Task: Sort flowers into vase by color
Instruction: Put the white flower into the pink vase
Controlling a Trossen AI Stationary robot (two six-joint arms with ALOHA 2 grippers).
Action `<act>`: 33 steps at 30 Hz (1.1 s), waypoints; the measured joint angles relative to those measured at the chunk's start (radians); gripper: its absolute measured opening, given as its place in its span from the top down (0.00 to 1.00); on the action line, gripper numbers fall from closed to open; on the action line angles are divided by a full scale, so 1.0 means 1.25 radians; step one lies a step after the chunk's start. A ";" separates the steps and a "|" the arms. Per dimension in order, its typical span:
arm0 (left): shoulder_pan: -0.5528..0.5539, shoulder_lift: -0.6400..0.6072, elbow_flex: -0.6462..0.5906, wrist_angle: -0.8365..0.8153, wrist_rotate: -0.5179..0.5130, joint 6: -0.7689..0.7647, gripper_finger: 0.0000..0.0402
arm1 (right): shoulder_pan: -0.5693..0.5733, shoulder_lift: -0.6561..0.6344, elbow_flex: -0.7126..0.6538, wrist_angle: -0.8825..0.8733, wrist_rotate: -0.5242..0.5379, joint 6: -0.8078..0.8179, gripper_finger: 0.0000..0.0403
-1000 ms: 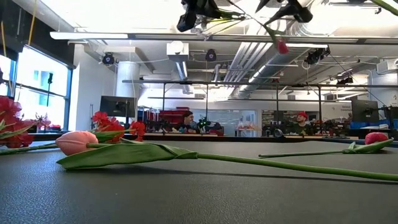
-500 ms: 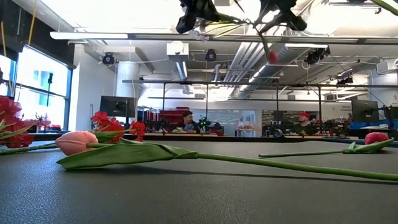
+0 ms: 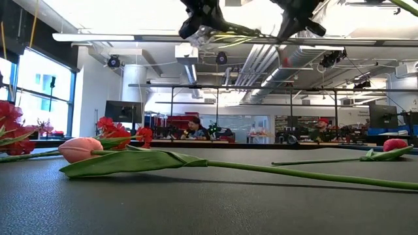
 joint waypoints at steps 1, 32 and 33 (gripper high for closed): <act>-0.002 0.000 0.000 -0.030 0.011 -0.016 1.00 | -0.008 0.000 0.000 -0.006 0.016 -0.013 1.00; -0.026 0.002 0.017 -0.164 -0.027 -0.134 1.00 | -0.014 0.055 0.000 -0.038 -0.457 0.043 0.68; -0.030 0.002 0.017 -0.143 -0.050 -0.111 1.00 | -0.015 0.061 0.000 -0.039 -0.465 0.062 0.64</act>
